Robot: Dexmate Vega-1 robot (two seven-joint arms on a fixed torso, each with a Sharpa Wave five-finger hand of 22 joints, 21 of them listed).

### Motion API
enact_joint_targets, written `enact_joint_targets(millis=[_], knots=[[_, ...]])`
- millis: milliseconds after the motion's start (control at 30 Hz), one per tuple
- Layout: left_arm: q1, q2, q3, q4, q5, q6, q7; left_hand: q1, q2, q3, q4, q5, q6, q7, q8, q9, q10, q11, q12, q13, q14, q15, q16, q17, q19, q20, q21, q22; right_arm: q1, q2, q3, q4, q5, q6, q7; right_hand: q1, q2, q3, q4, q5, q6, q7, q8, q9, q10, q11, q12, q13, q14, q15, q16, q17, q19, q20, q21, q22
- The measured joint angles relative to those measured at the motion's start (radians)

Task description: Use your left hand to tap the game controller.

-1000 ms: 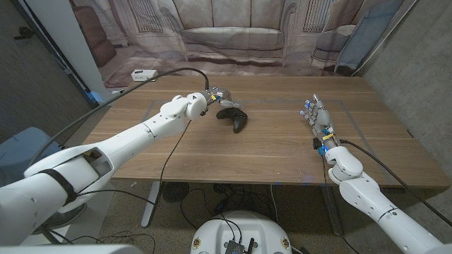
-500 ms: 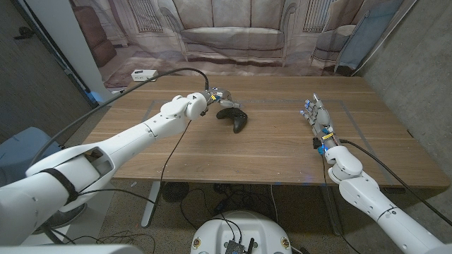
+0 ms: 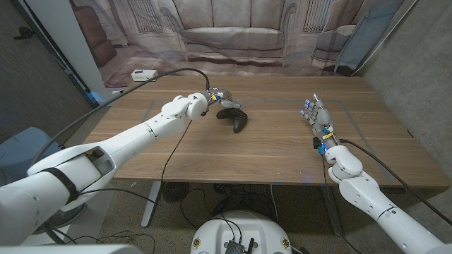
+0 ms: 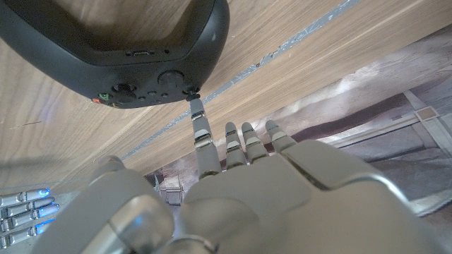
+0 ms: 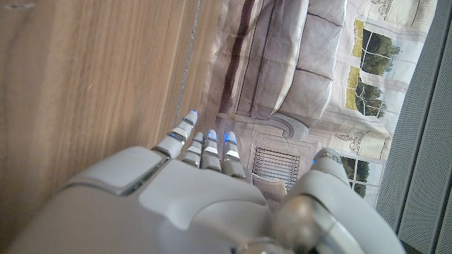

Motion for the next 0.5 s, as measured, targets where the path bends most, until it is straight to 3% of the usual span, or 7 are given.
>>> enact_joint_targets(millis=[500], knots=[[-0.001, -0.002, 0.005, -0.001, 0.003, 0.009, -0.004, 0.005, 0.005, 0.0, 0.0, 0.0, 0.043, 0.009, 0.013, -0.002, 0.004, -0.004, 0.0, 0.0, 0.005, -0.005, 0.0, 0.0, 0.0, 0.0, 0.0, 0.0, 0.0, 0.0, 0.001, 0.001, 0.001, 0.003, 0.002, 0.0, 0.0, -0.004, -0.004, 0.0, 0.0, 0.0, 0.0, 0.0, 0.0, 0.0, 0.0, 0.0, 0.0, 0.0, 0.0, 0.0, 0.0, 0.0, -0.004, 0.0]])
